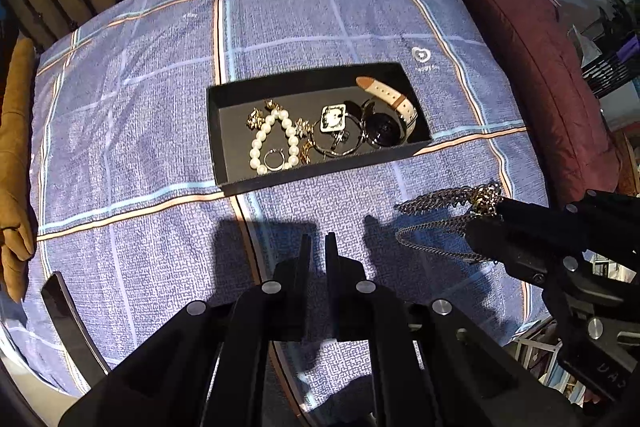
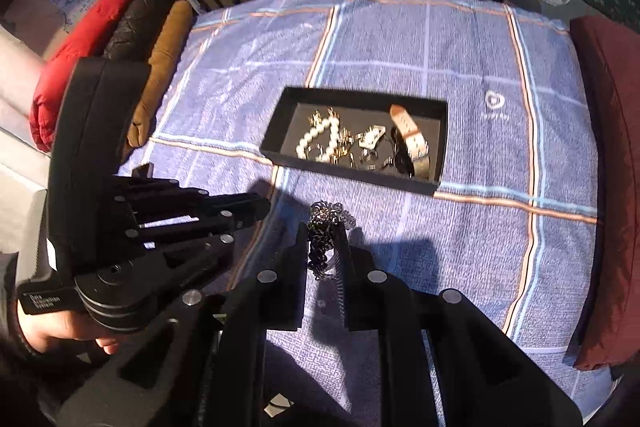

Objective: Organize jewelry
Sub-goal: 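Carry the dark chain into the black tray and open the right gripper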

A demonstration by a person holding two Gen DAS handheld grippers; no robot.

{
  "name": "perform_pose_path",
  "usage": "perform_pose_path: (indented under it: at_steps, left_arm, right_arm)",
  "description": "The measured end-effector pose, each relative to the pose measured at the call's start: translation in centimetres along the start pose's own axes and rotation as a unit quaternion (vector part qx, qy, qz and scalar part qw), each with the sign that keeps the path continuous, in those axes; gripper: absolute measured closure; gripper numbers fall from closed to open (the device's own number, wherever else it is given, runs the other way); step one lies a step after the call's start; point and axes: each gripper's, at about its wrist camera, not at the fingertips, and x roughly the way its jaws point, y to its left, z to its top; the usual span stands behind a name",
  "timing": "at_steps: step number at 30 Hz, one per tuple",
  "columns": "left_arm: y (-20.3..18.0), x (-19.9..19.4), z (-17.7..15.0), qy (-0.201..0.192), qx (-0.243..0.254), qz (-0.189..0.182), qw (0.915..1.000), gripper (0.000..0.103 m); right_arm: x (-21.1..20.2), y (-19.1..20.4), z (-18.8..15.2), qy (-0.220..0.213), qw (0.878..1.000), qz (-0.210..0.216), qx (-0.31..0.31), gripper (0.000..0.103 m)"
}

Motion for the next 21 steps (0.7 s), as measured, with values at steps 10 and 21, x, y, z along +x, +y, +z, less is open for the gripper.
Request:
perform_pose_path:
  at_steps: [10, 21]
  left_arm:
    - [1.2, -1.7, 4.1, -0.034, -0.014, -0.002, 0.9993, 0.097]
    - [3.6, 0.4, 8.4, -0.025, -0.029, -0.002, 0.9993, 0.097]
  right_arm:
    - [-2.8, 0.0, 5.6, -0.05, 0.999, 0.014, -0.011, 0.09]
    - [0.7, -0.5, 10.3, -0.032, 0.999, 0.022, -0.018, 0.09]
